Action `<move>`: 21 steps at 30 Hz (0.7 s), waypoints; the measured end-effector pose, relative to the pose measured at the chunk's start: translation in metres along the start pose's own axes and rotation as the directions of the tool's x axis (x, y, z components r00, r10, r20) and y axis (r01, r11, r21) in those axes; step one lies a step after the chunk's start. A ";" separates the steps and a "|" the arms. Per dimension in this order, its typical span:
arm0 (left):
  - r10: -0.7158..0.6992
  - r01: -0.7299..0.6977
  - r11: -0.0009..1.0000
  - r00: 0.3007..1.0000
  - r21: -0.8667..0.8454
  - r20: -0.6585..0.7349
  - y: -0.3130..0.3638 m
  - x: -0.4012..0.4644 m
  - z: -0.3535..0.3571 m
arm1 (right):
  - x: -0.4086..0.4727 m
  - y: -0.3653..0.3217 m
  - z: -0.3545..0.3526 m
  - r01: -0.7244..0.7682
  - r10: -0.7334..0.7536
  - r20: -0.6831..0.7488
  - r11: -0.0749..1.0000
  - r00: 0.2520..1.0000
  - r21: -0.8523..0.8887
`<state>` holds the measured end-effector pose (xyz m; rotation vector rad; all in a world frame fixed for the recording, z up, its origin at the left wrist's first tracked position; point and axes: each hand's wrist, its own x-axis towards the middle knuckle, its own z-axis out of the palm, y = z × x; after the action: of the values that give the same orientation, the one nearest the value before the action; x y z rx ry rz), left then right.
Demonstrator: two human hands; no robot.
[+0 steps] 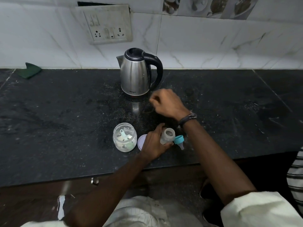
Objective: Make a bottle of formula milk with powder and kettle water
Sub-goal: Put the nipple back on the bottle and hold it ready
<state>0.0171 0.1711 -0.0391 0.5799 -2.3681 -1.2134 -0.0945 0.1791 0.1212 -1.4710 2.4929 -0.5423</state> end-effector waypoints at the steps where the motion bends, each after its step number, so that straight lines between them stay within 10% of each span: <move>1: 0.006 -0.006 1.000 1.000 -0.003 0.001 0.000 0.000 0.000 | 0.000 0.014 -0.006 -0.066 0.066 0.007 0.998 0.998 -0.004; 9: 0.009 -0.009 1.000 1.000 -0.006 0.003 0.004 -0.003 -0.002 | -0.031 0.107 -0.017 -0.369 0.434 0.280 0.894 0.857 -0.255; 21: 0.024 -0.025 1.000 1.000 -0.007 -0.008 -0.001 -0.002 0.000 | -0.060 0.117 0.007 -0.380 0.471 0.303 0.870 0.828 -0.315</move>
<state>0.0192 0.1723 -0.0401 0.5512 -2.3564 -1.2057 -0.1571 0.2812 0.0658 -0.9038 2.5120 0.1212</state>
